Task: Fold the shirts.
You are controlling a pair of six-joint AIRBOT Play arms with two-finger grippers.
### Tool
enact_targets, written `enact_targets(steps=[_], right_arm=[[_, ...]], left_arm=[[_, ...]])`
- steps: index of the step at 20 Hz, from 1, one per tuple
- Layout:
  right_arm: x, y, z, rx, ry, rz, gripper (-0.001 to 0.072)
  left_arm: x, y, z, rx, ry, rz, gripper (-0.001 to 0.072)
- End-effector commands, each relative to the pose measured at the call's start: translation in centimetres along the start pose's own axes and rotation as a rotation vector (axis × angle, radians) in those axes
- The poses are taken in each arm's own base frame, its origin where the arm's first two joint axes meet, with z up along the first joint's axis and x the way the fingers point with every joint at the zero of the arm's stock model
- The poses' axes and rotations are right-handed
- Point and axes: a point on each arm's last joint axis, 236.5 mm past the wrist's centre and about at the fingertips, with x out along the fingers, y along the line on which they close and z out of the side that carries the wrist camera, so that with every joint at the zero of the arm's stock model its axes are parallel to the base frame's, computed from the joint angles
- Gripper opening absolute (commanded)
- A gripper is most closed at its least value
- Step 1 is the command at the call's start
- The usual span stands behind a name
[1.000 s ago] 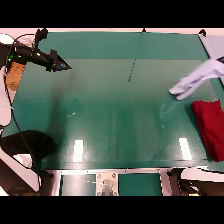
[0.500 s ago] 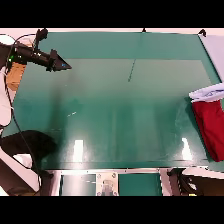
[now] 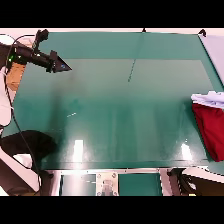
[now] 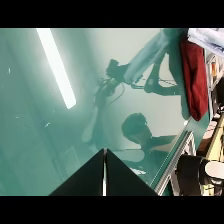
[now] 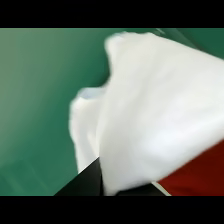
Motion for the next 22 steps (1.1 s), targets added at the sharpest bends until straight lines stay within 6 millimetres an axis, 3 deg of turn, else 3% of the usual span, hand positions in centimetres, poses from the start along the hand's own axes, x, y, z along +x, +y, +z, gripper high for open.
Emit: enact_targets(steps=[1,4,8,9,11,13,15,16,17,18,20,22], right_arm=[[-1.4,-6.3,-2.8,0.133,0.083,-0.282,0.0016],[-0.2,-9.2,-5.6,0.172,0.186,-0.379,0.0017],[2.7,-14.2,-10.8,0.222,0.347,-0.532,0.0033],[3.5,-15.2,-11.9,0.222,0.374,-0.558,0.0124],[5.0,-16.2,-14.0,0.231,0.433,-0.573,0.0506],[5.6,-16.3,-14.4,0.261,0.451,-0.575,0.0546],[6.1,-14.9,-13.2,0.257,0.422,-0.524,0.0542],[6.4,-13.6,-12.2,0.247,0.396,-0.483,0.0477],[6.7,-11.7,-11.0,0.206,0.365,-0.418,0.0279],[7.0,-9.3,-9.8,0.147,0.333,-0.343,0.0169],[7.7,-3.4,-7.9,0.043,0.249,-0.183,0.0108],[8.0,2.4,-7.8,-0.073,0.183,-0.059,0.0067]], left_arm=[[0.0,-0.2,-0.5,0.001,0.020,-0.006,0.0025],[0.0,-0.2,-0.5,0.001,0.020,-0.007,0.0025],[0.0,-0.2,-0.5,0.001,0.020,-0.007,0.0025],[0.0,-0.2,-0.5,0.000,0.020,-0.007,0.0026],[0.0,-0.2,-0.5,0.000,0.020,-0.006,0.0025],[0.0,-0.1,-0.4,0.000,0.017,-0.006,0.0025],[-0.1,-0.2,-0.4,0.000,0.015,-0.006,0.0025],[-0.1,-0.2,-0.3,-0.004,0.013,-0.005,0.0025],[-0.1,-0.2,-0.3,-0.019,0.013,-0.005,0.0024],[-0.1,-0.2,-0.3,-0.036,0.014,-0.005,0.0024],[-0.3,-0.6,-0.8,-0.045,0.030,-0.004,0.0023],[-0.4,-1.3,-2.2,-0.028,0.090,0.044,0.0023]])
